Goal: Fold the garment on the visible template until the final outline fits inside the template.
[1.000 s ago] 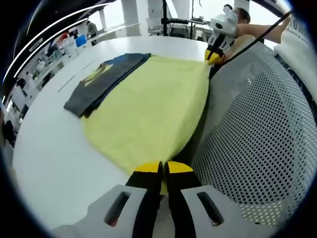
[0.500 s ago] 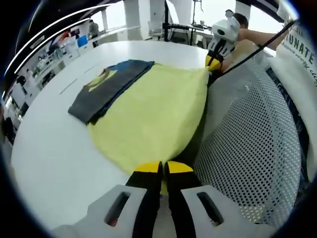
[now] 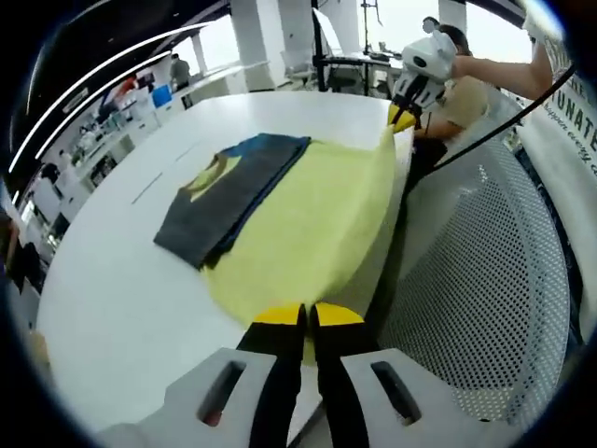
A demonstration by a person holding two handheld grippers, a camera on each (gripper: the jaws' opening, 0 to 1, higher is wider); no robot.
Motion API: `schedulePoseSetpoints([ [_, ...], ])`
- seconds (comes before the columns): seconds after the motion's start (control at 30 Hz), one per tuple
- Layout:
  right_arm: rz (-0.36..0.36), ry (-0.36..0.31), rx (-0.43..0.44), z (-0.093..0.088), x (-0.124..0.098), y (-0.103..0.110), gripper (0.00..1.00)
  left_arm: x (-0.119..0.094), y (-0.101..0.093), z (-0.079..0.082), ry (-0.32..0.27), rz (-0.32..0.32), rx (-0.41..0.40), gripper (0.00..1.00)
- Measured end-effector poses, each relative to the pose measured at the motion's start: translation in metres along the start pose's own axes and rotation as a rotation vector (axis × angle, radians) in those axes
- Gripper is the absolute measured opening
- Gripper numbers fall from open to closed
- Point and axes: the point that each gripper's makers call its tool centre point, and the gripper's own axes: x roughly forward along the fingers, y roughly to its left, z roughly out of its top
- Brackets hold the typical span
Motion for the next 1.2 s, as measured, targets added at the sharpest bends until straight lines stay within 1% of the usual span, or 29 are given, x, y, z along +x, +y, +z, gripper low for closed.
schedulePoseSetpoints([
  [0.13, -0.016, -0.004, -0.005, 0.002, 0.002, -0.009, 0.0, 0.003, 0.012, 0.005, -0.013, 0.026, 0.03, 0.01],
  [0.3, -0.035, -0.01, -0.016, 0.008, 0.005, -0.021, 0.0, 0.006, 0.026, 0.01, -0.024, 0.045, 0.042, 0.01],
  [0.6, -0.077, -0.018, -0.037, 0.017, 0.007, -0.045, 0.0, 0.01, 0.05, 0.025, -0.053, 0.079, 0.06, 0.01],
  [0.67, -0.095, -0.021, -0.041, 0.019, 0.006, -0.05, 0.0, 0.009, 0.054, 0.029, -0.069, 0.09, 0.063, 0.01],
  [0.77, -0.121, -0.03, -0.039, 0.023, 0.007, -0.061, 0.0, 0.01, 0.06, 0.031, -0.078, 0.099, 0.058, 0.01],
  [0.87, -0.149, -0.045, -0.034, 0.03, 0.009, -0.072, 0.0, 0.012, 0.067, 0.034, -0.079, 0.113, 0.066, 0.01],
  [1.0, -0.182, -0.045, -0.035, 0.035, 0.012, -0.085, 0.0, 0.014, 0.075, 0.038, -0.082, 0.118, 0.061, 0.01],
  [1.07, -0.192, -0.048, -0.03, 0.037, 0.014, -0.092, 0.0, 0.012, 0.082, 0.04, -0.081, 0.135, 0.074, 0.01],
  [1.2, -0.225, -0.056, -0.027, 0.043, 0.016, -0.105, 0.0, 0.01, 0.094, 0.048, -0.111, 0.151, 0.063, 0.01],
])
